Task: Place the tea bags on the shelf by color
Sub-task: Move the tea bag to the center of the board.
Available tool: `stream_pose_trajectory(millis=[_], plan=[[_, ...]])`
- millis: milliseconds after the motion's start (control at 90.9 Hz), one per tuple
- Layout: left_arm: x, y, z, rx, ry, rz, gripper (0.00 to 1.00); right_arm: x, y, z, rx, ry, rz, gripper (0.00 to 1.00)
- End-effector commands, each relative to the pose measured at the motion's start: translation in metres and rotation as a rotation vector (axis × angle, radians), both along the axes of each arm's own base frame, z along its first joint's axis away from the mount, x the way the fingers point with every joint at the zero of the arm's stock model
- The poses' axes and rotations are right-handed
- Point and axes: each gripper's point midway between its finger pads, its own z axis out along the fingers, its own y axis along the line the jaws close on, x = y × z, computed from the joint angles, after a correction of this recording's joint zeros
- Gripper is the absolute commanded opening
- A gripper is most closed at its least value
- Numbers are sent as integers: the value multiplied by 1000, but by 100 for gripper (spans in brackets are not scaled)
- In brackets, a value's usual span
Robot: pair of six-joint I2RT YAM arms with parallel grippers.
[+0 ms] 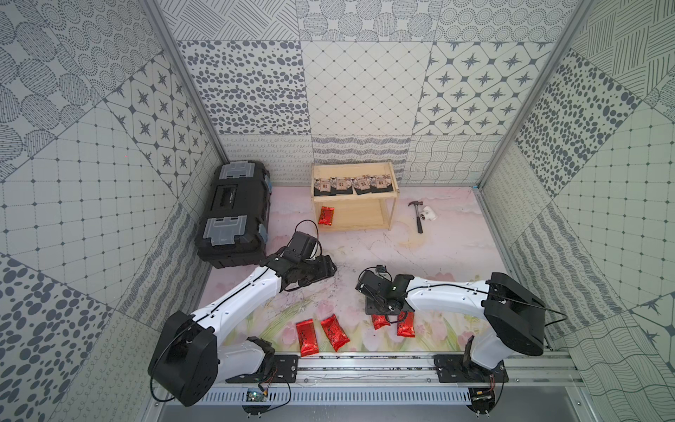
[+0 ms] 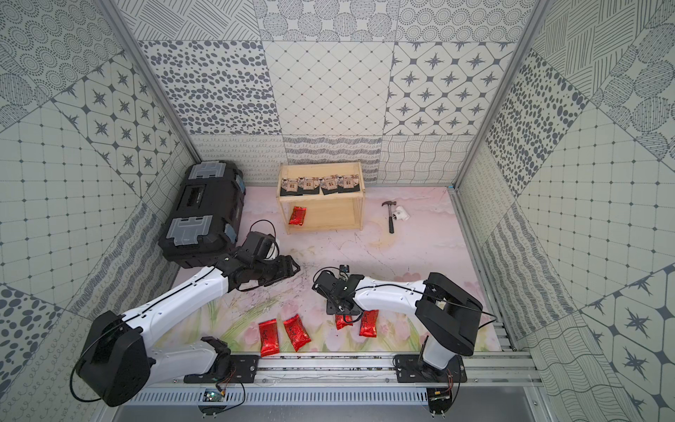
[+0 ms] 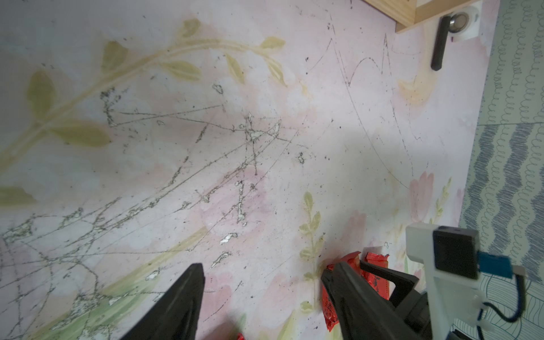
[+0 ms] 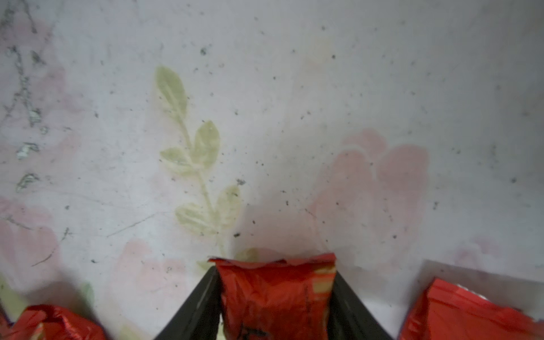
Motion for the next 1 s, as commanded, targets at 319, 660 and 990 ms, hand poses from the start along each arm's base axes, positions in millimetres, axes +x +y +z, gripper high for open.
stream_pose_trajectory(millis=[319,660,990], plan=[[15,21,-1,-8,39,48,74,72,88,28,46,-229,543,55],[26,-8,-9,-139,31,-71,69,92,99,35,131,-294,644,65],[27,-37,-31,-251,31,-134,66,73,76,96,347,-437,556,60]])
